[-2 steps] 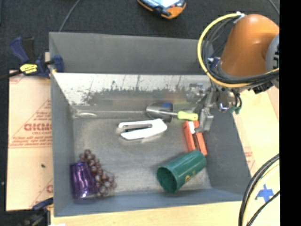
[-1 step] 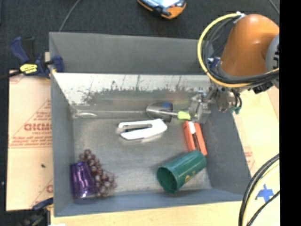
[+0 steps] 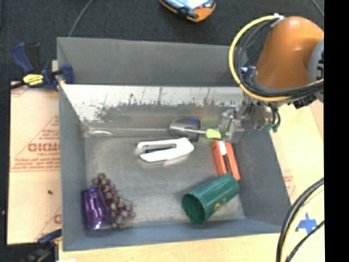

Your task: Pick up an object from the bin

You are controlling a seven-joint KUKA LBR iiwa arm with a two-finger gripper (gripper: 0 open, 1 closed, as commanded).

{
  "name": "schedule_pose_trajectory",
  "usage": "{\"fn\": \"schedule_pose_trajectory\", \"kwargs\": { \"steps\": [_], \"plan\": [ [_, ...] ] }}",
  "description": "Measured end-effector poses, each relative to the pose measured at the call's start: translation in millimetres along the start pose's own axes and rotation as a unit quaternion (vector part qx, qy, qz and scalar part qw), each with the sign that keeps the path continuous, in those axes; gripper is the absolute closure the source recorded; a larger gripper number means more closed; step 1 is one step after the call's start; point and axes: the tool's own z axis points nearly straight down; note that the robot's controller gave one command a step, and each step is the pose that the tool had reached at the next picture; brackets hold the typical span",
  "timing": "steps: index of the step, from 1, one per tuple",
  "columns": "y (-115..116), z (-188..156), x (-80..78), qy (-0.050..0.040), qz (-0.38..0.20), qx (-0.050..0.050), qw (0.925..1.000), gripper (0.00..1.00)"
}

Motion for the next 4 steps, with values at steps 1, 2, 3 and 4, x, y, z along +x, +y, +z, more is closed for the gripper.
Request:
{"fn": "schedule_pose_trajectory", "kwargs": {
  "steps": [1,2,3,4],
  "plan": [
    [-1,2,-2.7,-0.0014,-0.014,0.0,0.9999,1.0],
    [-25,12,0.0,-0.0017,-0.076,-0.001,0.9971,1.0],
    [11,53,-5.4,-0.003,-0.077,0.0,0.997,1.0],
    [-9,55,-4.3,-0.0062,-0.019,0.001,0.9998,1.0]
  ]
}}
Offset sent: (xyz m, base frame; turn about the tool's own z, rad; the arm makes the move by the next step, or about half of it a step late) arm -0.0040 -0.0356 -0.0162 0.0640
